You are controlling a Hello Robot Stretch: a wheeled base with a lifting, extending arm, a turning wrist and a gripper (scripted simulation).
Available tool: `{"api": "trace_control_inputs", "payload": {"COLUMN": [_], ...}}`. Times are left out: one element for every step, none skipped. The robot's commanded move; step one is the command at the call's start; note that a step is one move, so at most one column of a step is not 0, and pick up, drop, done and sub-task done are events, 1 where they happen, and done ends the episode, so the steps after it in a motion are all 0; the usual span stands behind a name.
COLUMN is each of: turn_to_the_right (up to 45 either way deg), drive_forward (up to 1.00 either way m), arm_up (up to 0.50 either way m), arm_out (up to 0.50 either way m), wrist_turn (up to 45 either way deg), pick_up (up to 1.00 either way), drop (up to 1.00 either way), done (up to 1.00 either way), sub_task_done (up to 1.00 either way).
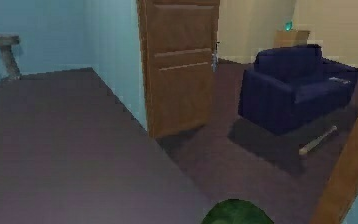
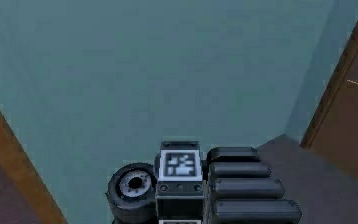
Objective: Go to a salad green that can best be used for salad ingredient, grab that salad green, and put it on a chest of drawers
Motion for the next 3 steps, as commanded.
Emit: {"api": "trace_control_inputs", "payload": {"turn_to_the_right": [0.0,-24.0,0.0], "drive_forward": [0.5,0.0,0.3], "arm_up": [0.0,0.0,0.0], "arm_out": [0.0,0.0,0.0], "wrist_turn": [0.0,0.0,0.0], "pick_up": [0.0,0.0,0.0], "drop": [0.0,0.0,0.0], "done": [0.0,0.0,0.0], "sub_task_done": [0.0,0.0,0.0]}}
